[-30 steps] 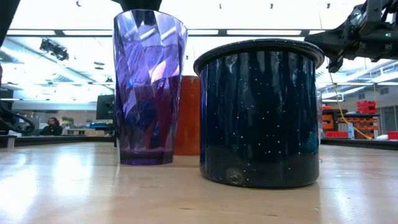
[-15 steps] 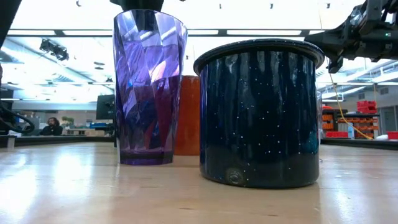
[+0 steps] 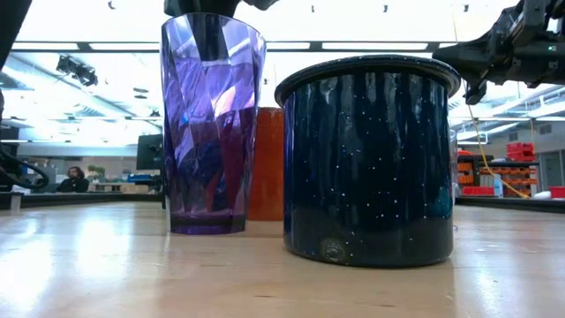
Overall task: Stack small to large cups/mugs on shelf
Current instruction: Put the purple cup on the shelf
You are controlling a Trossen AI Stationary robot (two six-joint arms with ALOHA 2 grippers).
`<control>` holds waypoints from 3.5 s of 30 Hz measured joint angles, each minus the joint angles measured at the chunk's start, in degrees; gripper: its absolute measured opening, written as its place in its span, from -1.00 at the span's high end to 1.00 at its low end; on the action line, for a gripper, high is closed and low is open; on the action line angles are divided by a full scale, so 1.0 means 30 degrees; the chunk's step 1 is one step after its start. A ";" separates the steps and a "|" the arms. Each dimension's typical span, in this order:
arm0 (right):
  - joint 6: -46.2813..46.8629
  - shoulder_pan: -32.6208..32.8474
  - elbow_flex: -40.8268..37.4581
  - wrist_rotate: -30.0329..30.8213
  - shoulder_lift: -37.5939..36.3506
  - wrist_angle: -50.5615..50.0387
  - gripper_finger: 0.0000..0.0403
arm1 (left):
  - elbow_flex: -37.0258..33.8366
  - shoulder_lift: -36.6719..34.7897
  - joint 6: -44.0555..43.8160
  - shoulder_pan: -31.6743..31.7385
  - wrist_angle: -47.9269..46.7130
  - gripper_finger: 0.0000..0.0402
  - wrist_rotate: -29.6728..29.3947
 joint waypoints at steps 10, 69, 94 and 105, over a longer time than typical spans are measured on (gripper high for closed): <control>0.0007 0.0000 0.0000 -0.0436 0.0001 -0.0004 0.85 | 0.0000 0.0000 0.1073 0.0000 0.0065 0.42 -0.0998; 0.1005 0.0007 0.0000 -0.0719 0.0007 -0.0539 0.85 | -0.8357 -0.6841 0.0525 0.0138 0.7682 0.00 0.0044; 0.0831 0.0007 0.0000 -0.0675 0.0126 -0.0336 0.85 | -0.8349 -0.4539 0.0140 0.0138 0.6922 0.15 0.0965; 0.0780 0.0007 -0.0007 -0.0682 0.0299 -0.0291 0.85 | -0.8335 -0.4098 0.0272 0.0138 0.6831 0.34 0.0973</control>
